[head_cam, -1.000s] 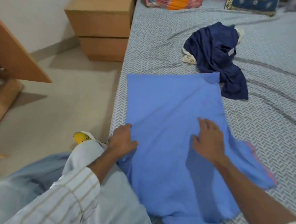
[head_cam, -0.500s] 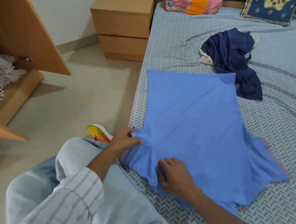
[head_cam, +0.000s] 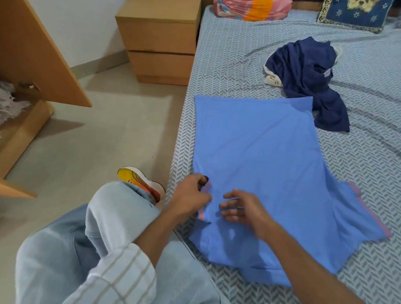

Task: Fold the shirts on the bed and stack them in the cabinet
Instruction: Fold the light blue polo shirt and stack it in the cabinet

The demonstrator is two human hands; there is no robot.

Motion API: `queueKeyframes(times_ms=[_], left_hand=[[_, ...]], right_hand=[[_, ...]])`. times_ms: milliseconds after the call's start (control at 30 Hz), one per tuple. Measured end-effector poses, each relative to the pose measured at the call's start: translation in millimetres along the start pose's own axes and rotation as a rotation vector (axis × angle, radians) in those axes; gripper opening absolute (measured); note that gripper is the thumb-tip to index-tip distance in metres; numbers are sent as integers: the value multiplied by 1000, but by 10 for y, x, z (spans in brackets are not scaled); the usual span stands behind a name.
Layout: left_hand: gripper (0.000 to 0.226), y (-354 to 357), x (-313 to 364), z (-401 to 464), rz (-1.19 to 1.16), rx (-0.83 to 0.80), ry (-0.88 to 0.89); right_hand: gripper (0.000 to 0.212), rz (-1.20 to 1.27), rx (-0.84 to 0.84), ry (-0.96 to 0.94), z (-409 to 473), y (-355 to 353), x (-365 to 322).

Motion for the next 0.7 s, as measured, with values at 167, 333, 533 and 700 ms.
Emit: queueKeyframes(times_ms=[167, 333, 533, 700], left_hand=[[25, 625, 590, -111, 4, -78, 100], [35, 1143, 877, -462, 20, -274, 262], [90, 1064, 376, -759, 597, -77, 215], [82, 1125, 141, -884, 538, -198, 17]], right_hand=[[44, 198, -61, 127, 322, -438, -360], [56, 48, -162, 142, 591, -576, -313], [19, -73, 17, -57, 714, -649, -454], [28, -17, 127, -104, 704, -797, -599]])
Point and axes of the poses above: each hand's wrist, its own z-axis towards the middle knuckle, its own y-axis out of the palm, x = y × z, the point moved 10 cm from there along z, towards the middle knuckle, and after that the axes turned 10 degrees about x, right-handed, at the moved point
